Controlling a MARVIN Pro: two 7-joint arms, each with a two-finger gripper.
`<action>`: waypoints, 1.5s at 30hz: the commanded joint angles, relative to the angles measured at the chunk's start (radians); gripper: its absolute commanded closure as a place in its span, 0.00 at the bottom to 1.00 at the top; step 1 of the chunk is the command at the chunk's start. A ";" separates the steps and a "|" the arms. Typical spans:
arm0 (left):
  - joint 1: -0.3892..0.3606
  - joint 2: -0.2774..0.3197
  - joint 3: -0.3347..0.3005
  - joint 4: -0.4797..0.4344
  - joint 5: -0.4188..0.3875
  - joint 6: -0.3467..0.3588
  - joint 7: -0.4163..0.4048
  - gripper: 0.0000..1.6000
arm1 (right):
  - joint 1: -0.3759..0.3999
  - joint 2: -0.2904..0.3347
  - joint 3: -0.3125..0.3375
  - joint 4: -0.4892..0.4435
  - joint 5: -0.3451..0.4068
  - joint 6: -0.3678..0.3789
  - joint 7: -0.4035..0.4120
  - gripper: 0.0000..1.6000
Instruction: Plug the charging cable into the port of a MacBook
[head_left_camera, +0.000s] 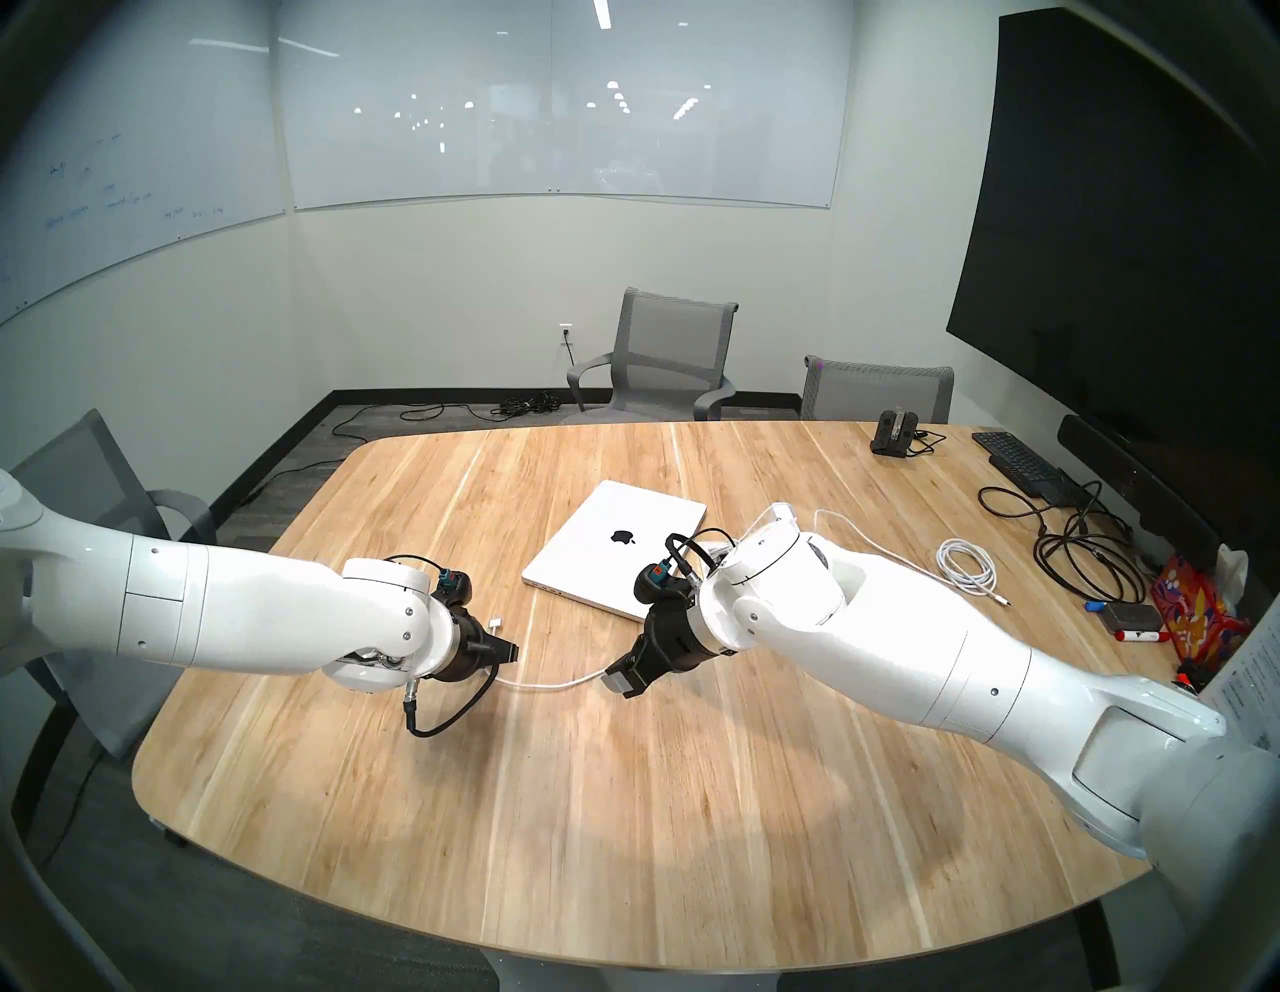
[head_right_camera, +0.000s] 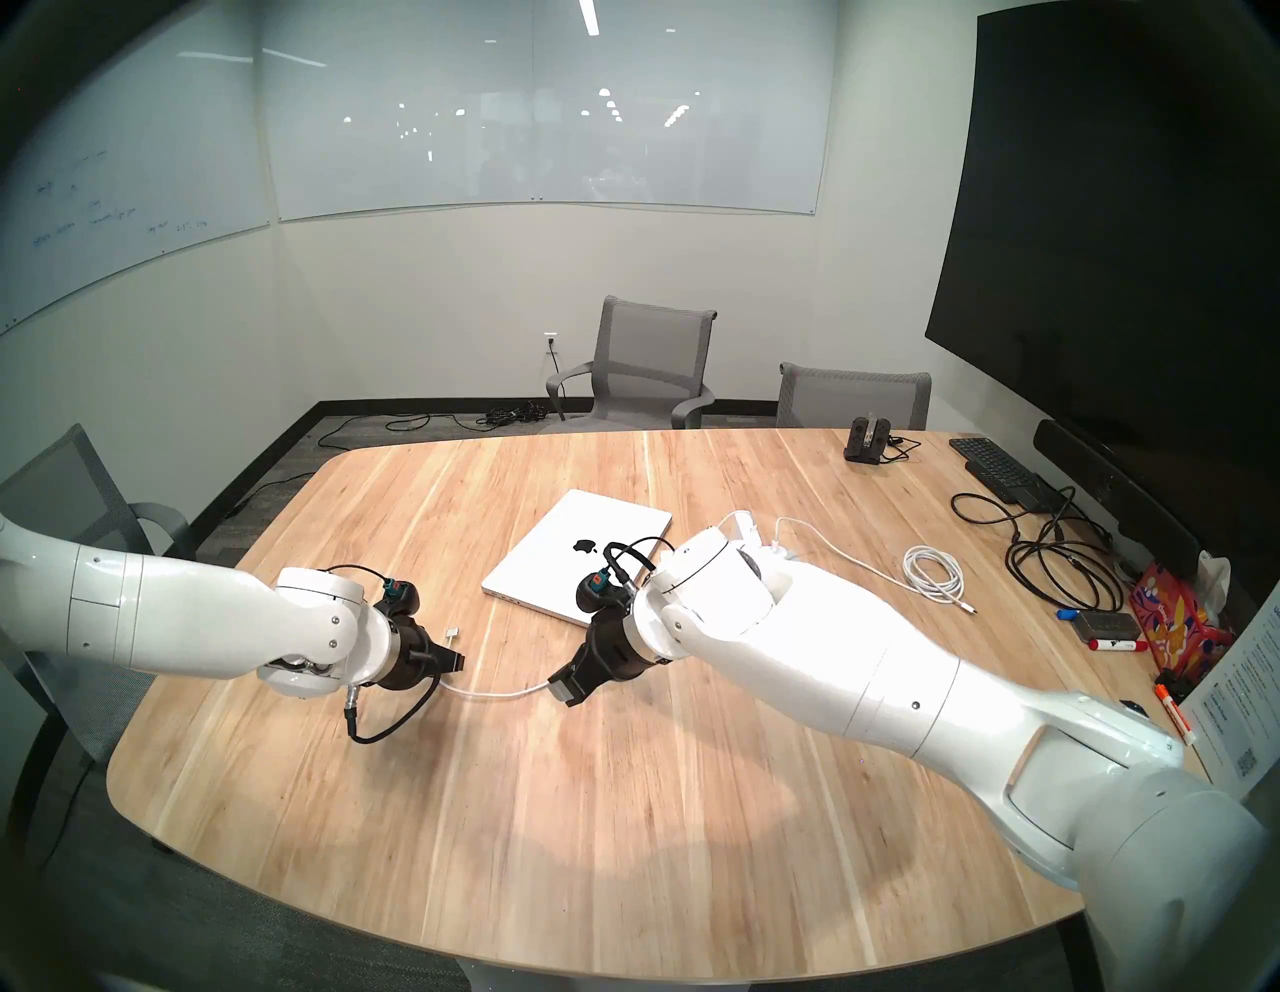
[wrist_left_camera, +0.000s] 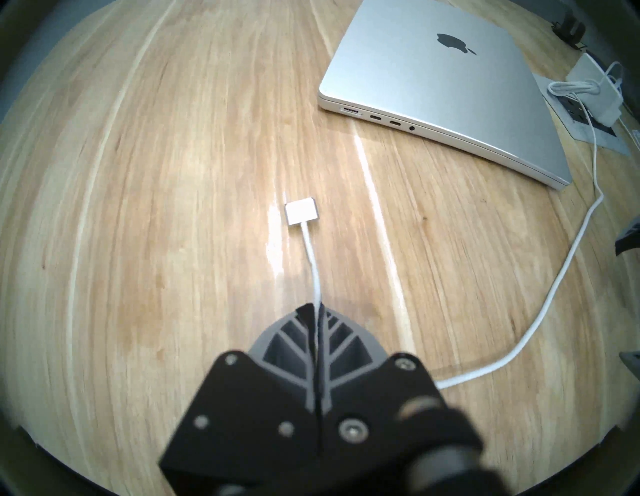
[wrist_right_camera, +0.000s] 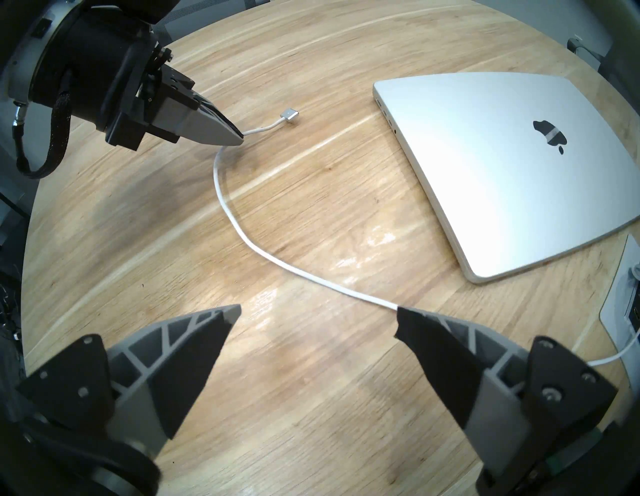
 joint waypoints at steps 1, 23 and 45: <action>-0.038 0.030 0.005 0.022 0.055 0.043 -0.083 1.00 | 0.013 0.000 0.007 -0.014 -0.002 -0.003 0.001 0.00; -0.091 0.063 0.043 0.052 0.302 0.135 -0.365 1.00 | 0.013 0.000 0.007 -0.013 -0.002 -0.003 0.001 0.00; -0.062 -0.048 0.030 0.175 0.333 0.189 -0.458 1.00 | 0.013 0.000 0.007 -0.014 -0.002 -0.004 0.001 0.00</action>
